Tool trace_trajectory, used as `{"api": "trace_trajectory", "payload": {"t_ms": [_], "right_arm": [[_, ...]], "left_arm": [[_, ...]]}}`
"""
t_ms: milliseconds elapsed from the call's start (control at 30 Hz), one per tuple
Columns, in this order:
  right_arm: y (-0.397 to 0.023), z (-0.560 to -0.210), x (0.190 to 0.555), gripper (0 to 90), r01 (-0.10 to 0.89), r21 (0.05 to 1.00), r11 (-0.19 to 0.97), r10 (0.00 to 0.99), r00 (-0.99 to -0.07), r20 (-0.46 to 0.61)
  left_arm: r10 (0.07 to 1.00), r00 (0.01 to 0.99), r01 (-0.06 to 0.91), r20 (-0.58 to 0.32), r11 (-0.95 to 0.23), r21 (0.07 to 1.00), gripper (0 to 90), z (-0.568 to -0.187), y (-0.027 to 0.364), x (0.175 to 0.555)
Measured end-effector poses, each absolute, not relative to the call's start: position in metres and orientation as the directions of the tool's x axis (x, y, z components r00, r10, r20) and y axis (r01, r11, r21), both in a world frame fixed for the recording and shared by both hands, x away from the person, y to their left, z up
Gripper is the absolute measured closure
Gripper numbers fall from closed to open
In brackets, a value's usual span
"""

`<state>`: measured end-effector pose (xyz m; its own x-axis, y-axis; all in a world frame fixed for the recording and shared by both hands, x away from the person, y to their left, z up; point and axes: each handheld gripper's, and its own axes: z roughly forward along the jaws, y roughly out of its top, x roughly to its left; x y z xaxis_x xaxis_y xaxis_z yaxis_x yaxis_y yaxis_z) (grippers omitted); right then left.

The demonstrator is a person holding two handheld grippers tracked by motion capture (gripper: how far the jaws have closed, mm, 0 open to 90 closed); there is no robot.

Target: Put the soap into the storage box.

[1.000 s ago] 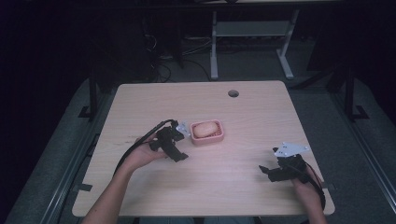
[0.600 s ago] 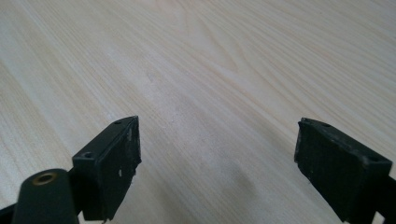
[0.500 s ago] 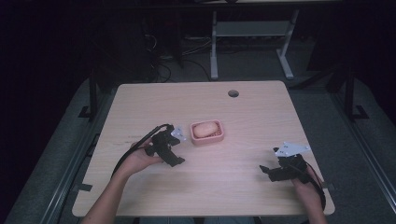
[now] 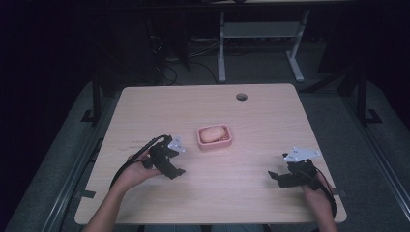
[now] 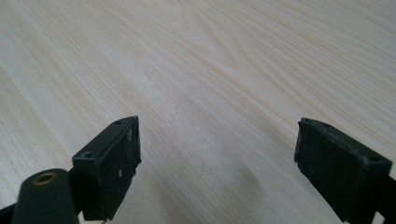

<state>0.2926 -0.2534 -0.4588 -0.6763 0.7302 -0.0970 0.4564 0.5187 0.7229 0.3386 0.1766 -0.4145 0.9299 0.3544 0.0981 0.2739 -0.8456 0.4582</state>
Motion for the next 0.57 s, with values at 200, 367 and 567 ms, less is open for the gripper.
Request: {"api": "trace_trajectory", "payload": {"t_ms": [200,367,567], "right_arm": [[-0.251,-0.458,0.292,14.0,0.461,0.72,0.519,0.731,-0.676,-0.094],[-0.245,-0.456,0.291,13.9,0.463,0.711,0.529,0.728,-0.678,-0.1],[-0.234,-0.447,0.292,13.9,0.451,0.728,0.516,0.734,-0.671,-0.104]], "left_arm": [[0.368,0.922,0.275,0.118,-0.84,0.468,21.6,-0.418,0.188,0.329],[0.415,0.9,0.289,0.135,-0.799,0.527,21.9,-0.419,0.203,0.315],[0.468,0.877,0.327,0.111,-0.749,0.577,20.7,-0.422,0.219,0.305]]}}
